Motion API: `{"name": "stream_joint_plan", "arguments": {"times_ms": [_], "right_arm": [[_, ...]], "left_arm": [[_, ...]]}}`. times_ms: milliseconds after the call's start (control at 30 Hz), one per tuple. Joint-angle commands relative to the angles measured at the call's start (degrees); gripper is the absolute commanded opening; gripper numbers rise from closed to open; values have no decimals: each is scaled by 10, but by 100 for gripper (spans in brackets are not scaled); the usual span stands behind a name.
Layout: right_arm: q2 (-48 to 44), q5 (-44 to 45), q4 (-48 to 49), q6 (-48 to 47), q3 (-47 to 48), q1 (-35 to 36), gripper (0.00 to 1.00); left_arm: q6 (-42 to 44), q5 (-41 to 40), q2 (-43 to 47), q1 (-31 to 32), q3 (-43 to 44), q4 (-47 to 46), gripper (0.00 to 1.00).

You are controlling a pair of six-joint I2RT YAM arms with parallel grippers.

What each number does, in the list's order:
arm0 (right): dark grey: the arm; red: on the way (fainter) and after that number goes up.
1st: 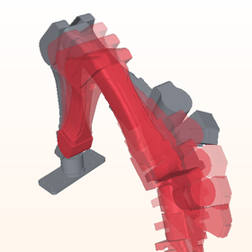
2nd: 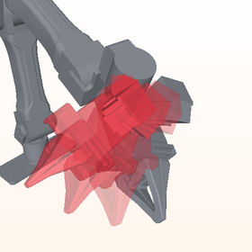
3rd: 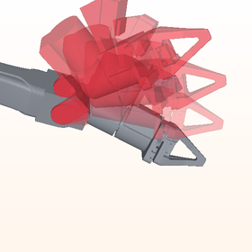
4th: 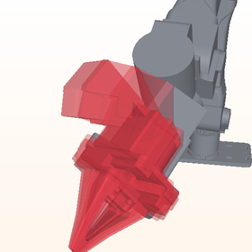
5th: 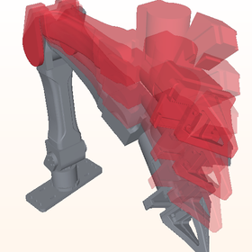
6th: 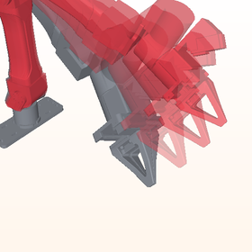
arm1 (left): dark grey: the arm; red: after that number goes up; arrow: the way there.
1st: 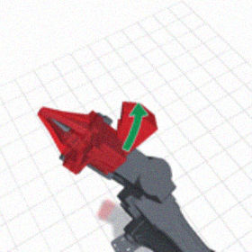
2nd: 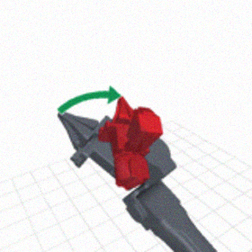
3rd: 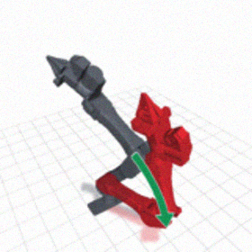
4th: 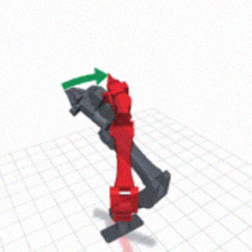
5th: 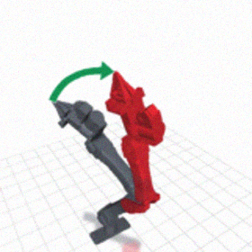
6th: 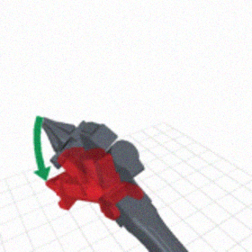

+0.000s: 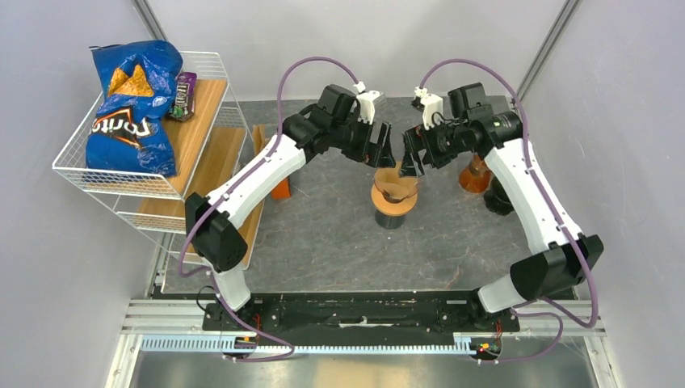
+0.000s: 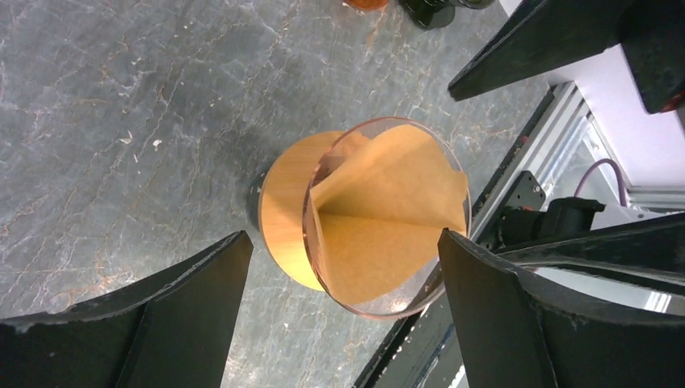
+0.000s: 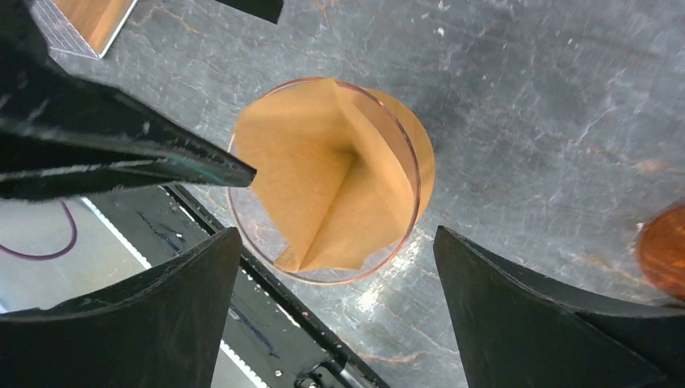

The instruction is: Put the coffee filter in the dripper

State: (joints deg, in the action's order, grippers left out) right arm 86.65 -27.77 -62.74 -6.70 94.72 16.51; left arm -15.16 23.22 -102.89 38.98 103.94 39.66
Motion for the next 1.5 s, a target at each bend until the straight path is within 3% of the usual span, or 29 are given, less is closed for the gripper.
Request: {"name": "stream_joint_plan", "arguments": {"times_ms": [0,133,300,400,500,600,700,767,900,967,1200,1333,1467], "right_arm": [[-63,-14,20,-38,14,-2,97],[-156,-10,24,-121,-50,-3,99],[-242,-13,-29,-109,-104,-3,98],[-321,-34,7,-141,-196,-3,85],[-363,-46,17,-262,-265,2,71],[-367,-49,-35,-394,-291,18,63],[-329,-28,-54,-377,-296,48,54],[-332,-20,-12,-317,-329,50,54],[-476,-36,217,-228,-497,50,33],[-517,-39,270,-250,-554,58,28],[-476,-34,124,-562,-561,92,28],[-462,18,31,-753,-565,138,30],[-456,95,5,-884,-570,192,35]], "left_arm": [[-25,34,54,-21,1,-22,94],[-58,48,133,-68,-60,-87,95],[-72,42,208,-131,-91,-94,95],[-79,41,236,-164,-114,-96,95],[-76,33,256,-185,-141,-95,96],[-81,30,266,-201,-160,-84,95],[-82,35,281,-213,-180,-84,95],[-82,37,287,-219,-191,-87,96],[-96,35,292,-230,-210,-99,95],[-97,37,293,-233,-211,-101,95],[-89,40,301,-241,-231,-99,96],[-89,48,296,-244,-235,-98,95],[-89,59,284,-249,-223,-94,95]]}}
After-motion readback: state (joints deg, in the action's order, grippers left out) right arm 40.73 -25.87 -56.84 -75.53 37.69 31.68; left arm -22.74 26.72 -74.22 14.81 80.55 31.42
